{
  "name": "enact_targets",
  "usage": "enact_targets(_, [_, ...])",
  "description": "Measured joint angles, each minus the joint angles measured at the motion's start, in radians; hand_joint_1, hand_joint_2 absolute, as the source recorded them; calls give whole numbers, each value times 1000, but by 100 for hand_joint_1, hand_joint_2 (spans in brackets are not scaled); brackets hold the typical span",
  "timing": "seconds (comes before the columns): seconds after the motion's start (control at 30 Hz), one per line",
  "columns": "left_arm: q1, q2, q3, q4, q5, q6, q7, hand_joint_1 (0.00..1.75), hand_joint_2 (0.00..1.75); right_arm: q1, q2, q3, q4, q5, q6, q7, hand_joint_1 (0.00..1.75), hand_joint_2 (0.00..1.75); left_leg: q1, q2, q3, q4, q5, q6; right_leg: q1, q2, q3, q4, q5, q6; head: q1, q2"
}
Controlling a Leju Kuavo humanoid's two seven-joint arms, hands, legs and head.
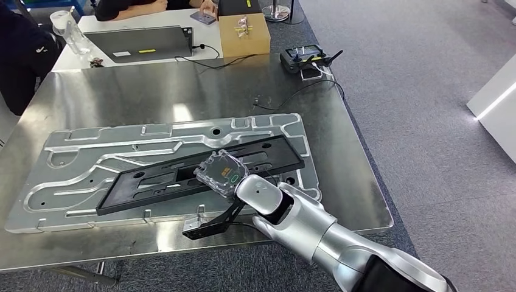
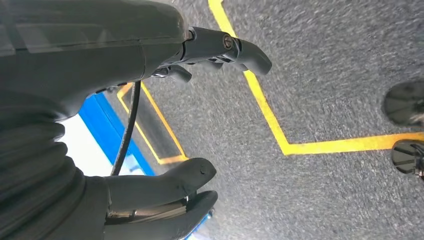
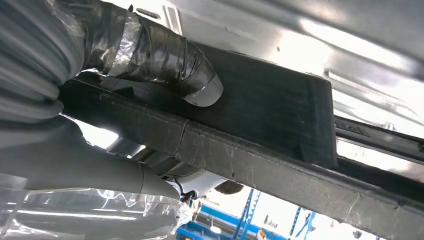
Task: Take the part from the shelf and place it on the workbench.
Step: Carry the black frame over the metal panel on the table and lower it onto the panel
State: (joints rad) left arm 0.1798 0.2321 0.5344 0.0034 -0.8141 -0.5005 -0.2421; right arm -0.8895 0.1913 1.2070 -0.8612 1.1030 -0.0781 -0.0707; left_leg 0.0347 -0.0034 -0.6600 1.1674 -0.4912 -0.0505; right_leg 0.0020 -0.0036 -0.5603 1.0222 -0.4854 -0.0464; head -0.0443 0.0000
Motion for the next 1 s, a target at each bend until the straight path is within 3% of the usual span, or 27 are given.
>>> enact_targets(0.07, [-1,2,0,0,-2,1,-1,0,175,-2,3,0,-10,-1,8,4,175,175,-2,0,46,-103,40,3,1,3,1,17,-16,12,0,0])
enact_targets(0.17, [0,3,0,0,-5,1,-2,0,175,-2,4,0,-20,-5,17,6,175,175,-5,-4,55,-124,37,24,6,5,0,21,-23,21,0,0])
enact_targets(0.33, [2,2,0,0,-6,1,-2,0,175,-4,0,0,-30,-14,26,9,175,175,-7,-7,57,-131,39,30,7,5,6,12,-21,-4,0,0])
enact_targets(0.6, [2,2,0,0,-6,2,-2,0,175,-4,-10,0,-38,-15,33,11,175,175,-12,-6,57,-131,35,39,4,5,7,5,-19,3,0,0])
enact_targets(0.73, [2,2,2,0,-9,5,-1,0,175,-4,-15,0,-38,-16,34,12,0,0,-13,-6,57,-130,35,40,3,4,7,4,-19,23,0,0])
enact_targets(0.83, [2,5,3,0,-12,5,-1,0,175,-4,-18,0,-37,-19,35,12,0,0,-13,-6,58,-130,35,39,3,5,7,4,-19,24,0,0])
enact_targets(0.97, [4,6,7,0,-7,4,-2,0,0,-6,-27,0,-38,-21,35,16,0,0,-10,-6,59,-132,36,39,4,5,7,4,-19,25,0,0])
enact_targets(1.0, [4,6,9,0,-4,4,-2,0,0,-6,-31,0,-38,-22,35,17,0,0,-10,-6,60,-133,36,39,4,5,7,4,-19,25,0,0])
